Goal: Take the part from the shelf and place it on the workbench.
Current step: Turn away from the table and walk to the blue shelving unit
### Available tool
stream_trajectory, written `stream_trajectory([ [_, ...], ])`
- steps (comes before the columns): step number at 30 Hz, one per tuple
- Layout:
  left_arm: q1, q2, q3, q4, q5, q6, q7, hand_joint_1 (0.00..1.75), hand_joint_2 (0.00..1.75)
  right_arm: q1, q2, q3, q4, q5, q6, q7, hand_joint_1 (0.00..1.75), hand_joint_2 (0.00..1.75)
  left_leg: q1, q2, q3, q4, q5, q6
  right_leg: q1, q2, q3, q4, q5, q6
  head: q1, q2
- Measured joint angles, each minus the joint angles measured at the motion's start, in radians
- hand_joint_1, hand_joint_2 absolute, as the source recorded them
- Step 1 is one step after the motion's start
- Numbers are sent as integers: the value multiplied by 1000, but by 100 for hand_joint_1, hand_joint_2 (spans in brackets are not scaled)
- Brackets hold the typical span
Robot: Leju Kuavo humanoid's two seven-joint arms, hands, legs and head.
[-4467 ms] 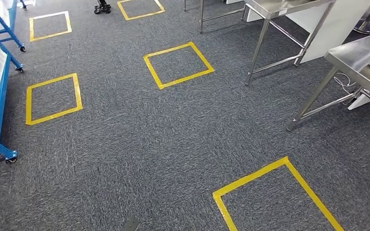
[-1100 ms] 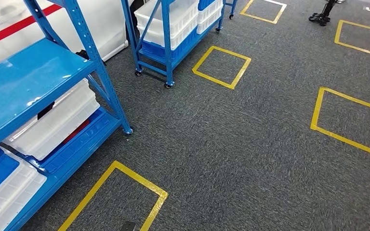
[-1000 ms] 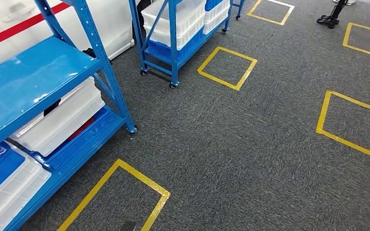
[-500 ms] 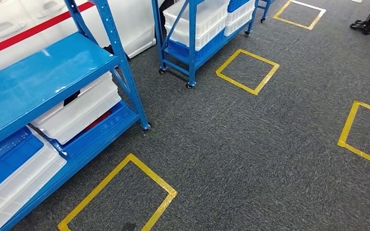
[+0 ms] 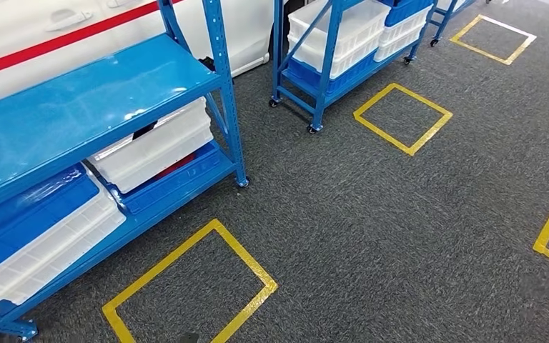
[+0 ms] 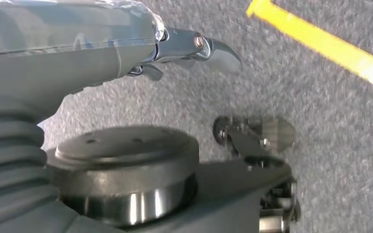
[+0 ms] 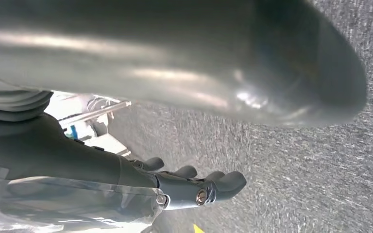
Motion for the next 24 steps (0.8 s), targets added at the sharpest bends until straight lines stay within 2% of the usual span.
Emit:
stream_trajectory([
  [1,0,0,0,0,0,-1,1,0,0,3,0,0,1,0,-1,0,0,0,0,-11,-1,2,0,0,-3,3,-22,41,-7,3,0,0],
  [2,0,0,0,0,0,-2,3,0,0,6,0,0,1,0,-1,0,0,0,1,-23,-1,4,-1,-2,-6,4,-27,44,7,6,0,0],
  [3,0,0,0,0,0,-2,4,0,0,8,0,0,2,1,-2,0,0,0,3,-34,-1,8,-2,-4,-10,6,-12,7,39,9,0,0],
  [4,-1,0,0,0,0,-2,6,0,0,8,-1,0,2,2,-2,0,0,0,5,-46,-2,14,-5,-8,-15,14,15,-58,80,12,0,0],
  [6,-3,-1,0,0,1,-2,7,0,0,8,-1,0,3,8,-1,0,0,0,6,-65,-9,29,-12,-20,-23,49,64,-172,129,16,0,0],
  [8,-5,-1,0,0,2,-1,7,0,0,6,-2,0,4,16,0,0,0,0,6,-79,-19,37,-13,-33,-22,65,75,-205,134,8,0,0],
  [10,-4,-1,1,0,4,-1,4,0,0,3,-1,0,5,25,5,1,0,0,8,-92,-26,37,-11,-46,-18,46,74,-208,139,-6,0,0],
  [12,-3,0,2,0,4,0,1,0,0,0,0,0,5,33,10,5,0,0,9,-69,-42,69,-35,-55,-19,25,75,-215,143,-21,0,0],
  [14,-2,0,2,0,5,1,-4,0,0,-2,1,0,5,41,17,9,0,0,9,-24,-92,181,-99,-61,-16,3,75,-218,143,-31,-1,0],
  [15,-2,0,3,0,6,2,-6,0,0,-3,1,0,5,45,21,10,0,0,10,-11,-124,252,-131,-62,-14,-9,74,-218,142,-34,-1,0],
  [16,-1,0,3,0,8,2,-7,0,0,-4,1,1,5,48,25,12,0,0,11,-5,-148,305,-150,-64,-11,-21,74,-218,142,-35,-1,0],
  [17,1,0,5,0,11,2,-7,0,0,-5,1,1,5,51,29,14,0,0,11,-2,-157,326,-150,-64,-9,-33,75,-217,141,-36,-1,0],
  [18,3,0,6,0,14,4,-8,0,0,-8,1,1,5,53,33,16,0,0,11,2,-145,306,-132,-63,-9,-43,76,-217,140,-36,-1,0],
  [19,4,0,7,0,17,5,-8,0,0,-11,1,1,5,54,34,17,0,0,11,9,-114,249,-99,-60,-8,-53,78,-217,139,-35,-1,0],
  [21,2,0,9,0,19,8,-7,0,0,-16,1,1,5,54,36,18,0,0,6,44,-41,105,-44,-50,-5,-70,83,-216,136,-29,-1,0],
  [22,1,0,9,0,18,9,-7,0,0,-17,2,1,5,53,36,18,0,0,2,57,-19,60,-31,-44,-4,-78,85,-216,135,-24,0,0],
  [23,0,0,9,0,18,10,-7,0,0,-18,2,1,5,53,36,18,0,0,-2,63,-11,40,-29,-38,-3,-85,86,-216,134,-18,0,0],
  [24,1,0,9,0,18,10,-6,0,0,-18,2,1,5,52,35,18,0,0,-5,56,-13,38,-28,-33,-2,-92,88,-217,134,-12,0,0],
])
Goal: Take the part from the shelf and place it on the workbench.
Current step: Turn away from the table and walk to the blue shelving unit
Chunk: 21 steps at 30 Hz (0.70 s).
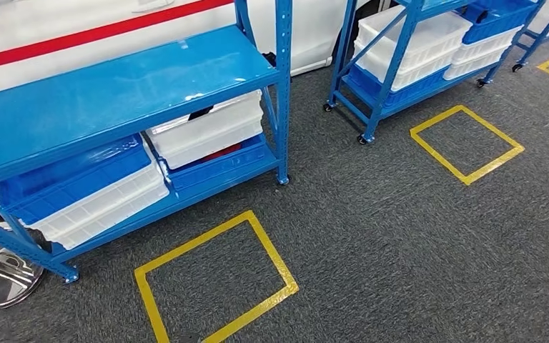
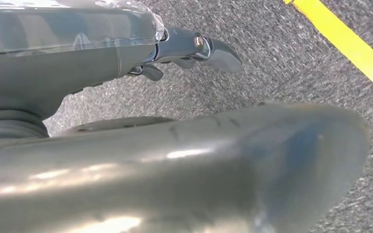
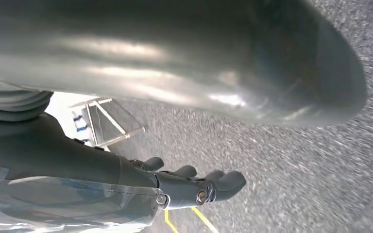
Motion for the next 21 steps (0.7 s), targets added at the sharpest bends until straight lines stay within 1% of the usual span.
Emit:
stream_trajectory([
  [1,1,0,0,0,0,1,1,0,0,-1,0,0,0,-1,-1,0,0,0,1,-9,0,-3,3,6,-1,-5,2,-1,0,6,0,0],
  [2,3,0,0,0,0,1,2,0,0,-1,1,0,0,-2,-2,0,0,0,3,-17,2,-8,7,12,-3,2,3,3,-5,12,0,0],
  [3,3,0,0,0,0,2,3,0,0,0,1,0,-1,-3,-4,0,0,0,5,-25,5,-13,12,18,-5,19,-2,17,-18,17,0,0],
  [4,2,0,0,0,-1,2,5,0,0,1,1,0,-1,-4,-6,0,0,0,8,-33,7,-19,16,23,-7,43,-18,53,-42,22,0,0],
  [5,1,0,0,0,-1,2,7,0,0,4,1,0,0,-5,-7,0,0,0,8,-41,7,-20,19,26,-9,69,-44,108,-74,24,0,0],
  [6,0,0,0,0,-1,2,9,0,0,7,1,0,0,-5,-7,0,0,0,8,-49,5,-20,20,29,-9,84,-76,175,-107,26,0,0],
  [7,0,-1,0,0,-1,2,10,0,0,10,0,0,0,-6,-7,0,0,0,7,-60,4,-20,21,29,-9,91,-107,236,-128,27,0,0],
  [8,1,-1,0,0,-1,2,11,0,0,12,0,0,0,-6,-7,0,0,0,7,-71,3,-19,21,29,-9,93,-126,268,-130,28,0,0],
  [9,3,-1,0,0,-1,2,12,0,0,14,0,0,1,-5,-7,0,0,0,7,-83,4,-18,21,29,-10,94,-126,262,-111,28,0,0],
  [10,3,-2,0,0,-1,2,12,0,0,15,0,0,1,-4,-7,0,0,0,7,-95,4,-16,20,28,-10,97,-107,216,-75,27,0,0],
  [11,4,-2,0,0,0,2,12,0,0,15,0,0,1,-2,-6,1,0,0,8,-106,5,-13,18,25,-12,108,-76,146,-35,26,0,0],
  [12,3,-3,0,0,1,2,11,0,0,14,-1,0,1,0,-4,2,0,0,7,-116,3,-9,16,22,-12,125,-47,81,-8,24,0,0],
  [13,3,-3,0,0,2,2,9,0,0,14,-1,0,1,2,-2,2,0,0,6,-125,1,-5,15,16,-12,138,-27,34,8,20,0,0],
  [14,3,-3,0,0,3,3,7,0,0,13,-2,0,1,4,0,3,0,0,6,-131,-2,-3,14,11,-11,147,-17,12,12,17,0,0],
  [15,3,-4,0,0,3,3,5,0,0,11,-2,0,1,6,2,3,0,0,5,-138,-4,-3,15,5,-8,147,-16,8,9,13,0,0],
  [16,4,-3,0,0,3,4,3,0,0,8,-2,0,1,9,3,3,0,0,6,-146,-6,-4,16,-1,-10,138,-15,6,11,6,0,0],
  [17,5,-3,0,0,4,5,2,0,0,6,-1,0,1,11,4,3,0,0,6,-145,-7,-2,13,-6,-11,128,-14,3,12,0,0,0],
  [18,6,-3,1,0,4,5,1,0,0,5,-1,0,0,13,6,3,0,0,5,-133,-13,11,4,-11,-13,119,-12,0,13,-8,0,0],
  [19,5,-3,1,0,4,6,1,0,0,5,0,0,0,15,7,3,0,0,5,-115,-28,43,-18,-15,-14,108,-11,-4,14,-15,0,0],
  [20,5,-3,1,0,5,7,0,0,0,5,0,0,0,16,8,3,0,0,7,-91,-52,97,-49,-19,-12,96,-11,-5,14,-20,0,0],
  [21,5,-3,2,0,5,7,0,0,0,6,0,0,1,18,9,3,0,0,8,-73,-85,167,-84,-22,-10,85,-11,-5,13,-24,0,0],
])
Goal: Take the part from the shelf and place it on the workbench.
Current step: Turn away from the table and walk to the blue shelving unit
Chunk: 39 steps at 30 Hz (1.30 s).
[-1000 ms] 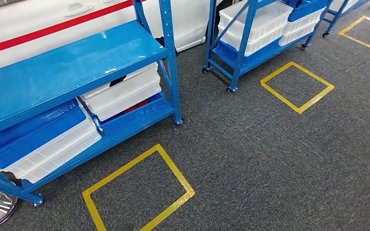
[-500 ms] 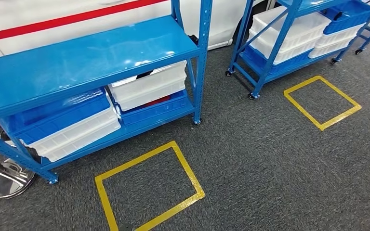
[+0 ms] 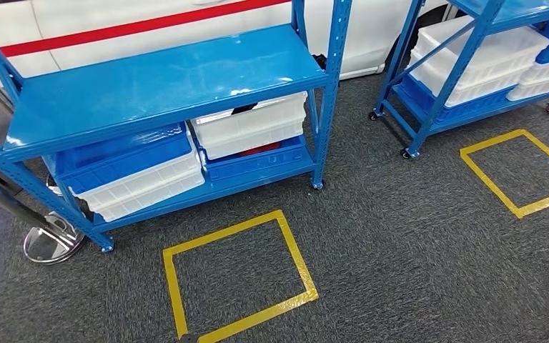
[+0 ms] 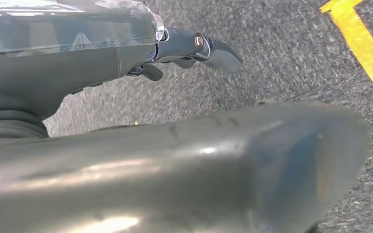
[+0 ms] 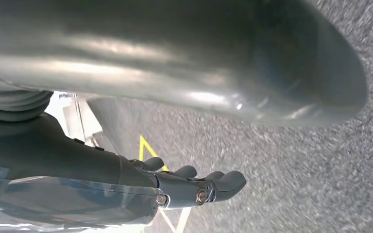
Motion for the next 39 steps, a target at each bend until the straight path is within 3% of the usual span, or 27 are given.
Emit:
stream_trajectory([
  [2,2,0,3,0,0,1,0,0,0,0,0,0,0,2,2,0,0,0,4,14,-52,108,-37,-5,4,-24,1,0,-2,-2,0,0],
  [3,4,0,5,0,0,1,0,0,0,0,0,0,0,4,4,0,0,0,5,17,-54,111,-27,-6,5,-34,2,1,-3,-1,0,0],
  [5,5,0,7,0,1,3,0,0,0,-3,0,0,0,8,5,-1,0,0,5,33,4,-2,40,-1,7,-54,8,1,-7,2,0,0],
  [7,4,1,8,0,2,4,0,0,0,-5,0,0,0,11,7,-1,0,0,-2,63,68,-131,86,11,10,-71,15,1,-12,9,0,0],
  [9,5,1,9,0,2,4,0,0,0,-8,0,0,0,12,7,-1,0,0,-9,72,83,-169,91,23,12,-84,19,-1,-13,19,0,0],
  [11,8,1,10,0,3,5,0,0,0,-13,1,0,-1,14,8,-1,0,0,-7,55,84,-177,98,32,11,-93,24,-3,-15,30,0,0],
  [13,8,1,12,0,7,7,-1,0,0,-17,2,0,-2,19,10,-2,0,0,-1,38,91,-192,108,43,9,-63,14,28,-41,40,0,0],
  [15,6,1,14,0,11,10,-1,0,0,-17,3,0,-2,22,13,-2,0,0,2,22,92,-198,114,50,7,-13,-36,136,-102,45,1,0],
  [17,6,0,14,0,12,11,-2,0,0,-14,3,0,-2,24,16,-1,0,0,1,2,89,-197,115,52,6,6,-95,252,-144,49,1,0],
  [18,7,0,14,0,11,11,-2,0,0,-13,3,1,-2,24,17,-1,0,0,1,-10,89,-195,115,51,5,7,-106,268,-137,50,1,0],
  [19,7,0,14,0,11,11,-1,0,0,-11,3,1,-2,24,17,-1,0,0,2,-22,89,-194,115,50,4,9,-99,245,-110,51,1,0],
  [20,7,0,14,0,11,11,-1,0,0,-10,3,1,-2,24,16,-1,0,0,2,-35,90,-191,113,48,1,16,-74,188,-71,51,1,0],
  [22,6,-1,14,0,11,11,-1,0,0,-9,3,1,-1,24,15,-1,0,0,2,-55,86,-180,109,39,-5,52,-20,62,-14,50,1,0],
  [24,4,-1,14,0,11,10,-2,0,0,-11,3,1,-1,26,17,1,0,0,1,-72,79,-173,107,27,-5,75,1,10,-3,44,1,0],
  [26,3,0,14,0,10,10,-1,0,0,-14,3,1,-1,27,21,2,0,0,1,-85,72,-174,109,14,-3,58,1,6,-1,31,1,0],
  [28,2,0,14,0,10,9,0,0,0,-16,4,1,-1,27,22,4,0,0,1,-59,58,-146,89,5,-5,38,3,0,2,16,0,0],
  [30,-2,0,14,0,8,8,2,0,0,-15,4,1,-1,23,21,4,0,0,1,-9,8,-35,28,-2,-3,14,4,-3,1,5,0,0],
  [32,-4,0,14,0,4,6,2,0,0,-12,4,1,-1,20,21,4,0,0,4,13,-55,97,-26,-7,2,-11,5,-2,-1,1,0,0],
  [33,-3,0,14,0,1,5,3,0,0,-11,4,1,-1,19,21,4,0,0,5,16,-67,121,-27,-7,4,-23,5,-2,-2,0,0,0],
  [34,-3,0,14,0,0,5,4,0,0,-12,4,1,-1,19,21,4,0,0,6,19,-58,105,-8,-6,5,-34,7,-2,-3,1,0,0],
  [35,-2,0,14,0,-1,5,4,0,0,-13,4,1,-1,18,21,4,0,0,5,25,-30,51,25,-3,6,-43,10,-2,-5,2,0,0],
  [37,-4,0,14,0,-2,5,5,0,0,-14,4,1,-1,18,20,3,0,0,-1,60,44,-94,83,11,10,-62,18,-2,-10,6,0,0],
  [39,-7,0,14,0,-2,5,5,0,0,-15,5,1,-1,18,20,3,0,0,-9,82,78,-165,99,24,13,-77,23,-2,-14,16,0,0],
])
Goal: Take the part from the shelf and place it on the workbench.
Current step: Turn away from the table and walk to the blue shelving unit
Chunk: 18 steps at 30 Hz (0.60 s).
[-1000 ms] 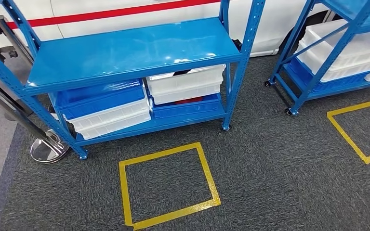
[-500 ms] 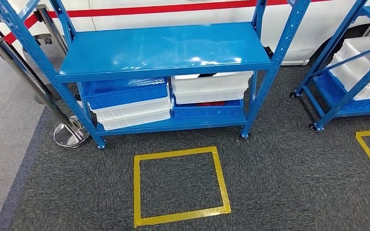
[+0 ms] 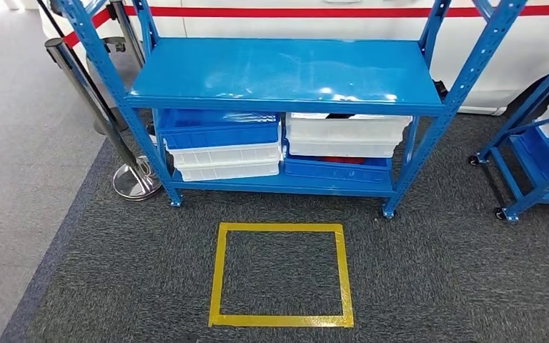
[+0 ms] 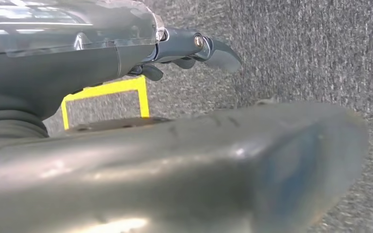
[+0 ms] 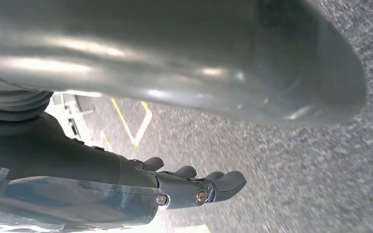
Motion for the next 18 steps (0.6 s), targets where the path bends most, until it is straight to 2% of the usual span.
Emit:
stream_trajectory([
  [2,1,0,0,0,-2,0,1,0,0,-2,0,0,0,-1,-2,-1,0,0,-1,-15,1,-8,2,8,2,-15,4,-4,-1,11,0,0],
  [3,2,0,-1,0,-3,0,2,0,0,-3,0,0,-1,-2,-5,-2,0,0,2,-24,4,-15,7,12,1,-12,7,-2,-5,17,0,0],
  [4,3,0,-1,0,-3,-1,3,0,0,-2,0,0,-1,-4,-7,-4,0,0,5,-33,7,-22,11,18,0,4,4,11,-17,21,0,0],
  [5,2,0,-2,0,-3,-2,5,0,0,0,0,0,-1,-5,-10,-5,0,0,9,-41,11,-29,16,23,-1,27,-9,44,-40,24,0,0],
  [7,-1,0,-2,0,-4,-4,8,0,0,7,0,-1,-1,-7,-14,-8,0,0,11,-58,9,-32,21,28,-5,73,-68,167,-104,27,1,0],
  [8,-1,-1,-2,0,-4,-4,9,0,0,10,0,-1,-1,-7,-16,-9,0,0,11,-69,7,-31,21,28,-5,81,-101,229,-127,28,1,0],
  [9,0,-1,-2,0,-4,-5,10,0,0,14,0,-1,-1,-7,-16,-10,0,0,11,-80,7,-30,21,28,-6,84,-123,267,-131,30,1,0],
  [10,1,-1,-2,0,-3,-5,11,0,0,17,0,-1,-1,-6,-17,-12,0,0,11,-92,8,-29,21,27,-7,85,-128,267,-115,31,1,0],
  [11,2,-1,-2,0,-3,-5,11,0,0,18,0,-1,-1,-6,-17,-12,0,0,11,-104,8,-27,20,25,-9,88,-114,228,-81,32,1,0],
  [12,2,-1,-2,0,-3,-5,11,0,0,20,0,-1,0,-5,-18,-13,0,0,12,-115,9,-23,18,22,-13,98,-86,160,-39,32,1,0],
  [14,1,-2,-2,0,-3,-6,10,0,0,20,-1,-1,0,-3,-20,-15,0,0,9,-133,3,-11,12,12,-17,131,-39,45,12,33,1,0],
  [15,0,-2,-2,0,-3,-6,9,0,0,20,-1,-1,1,-3,-23,-17,0,0,8,-140,-1,-7,11,6,-17,143,-28,17,19,31,1,0],
  [16,1,-2,-2,0,-2,-6,8,0,0,19,-1,-2,1,-4,-25,-21,0,0,8,-146,-5,-5,10,0,-15,145,-27,12,17,27,1,0],
  [17,1,-1,-2,0,-1,-6,6,0,0,18,0,-2,1,-6,-29,-26,0,0,9,-154,-7,-6,11,-6,-15,136,-28,12,18,21,0,0],
  [18,2,-1,-2,0,0,-5,3,0,0,18,1,-3,1,-9,-32,-31,0,0,10,-151,-9,-3,9,-11,-15,127,-26,10,19,14,0,0],
])
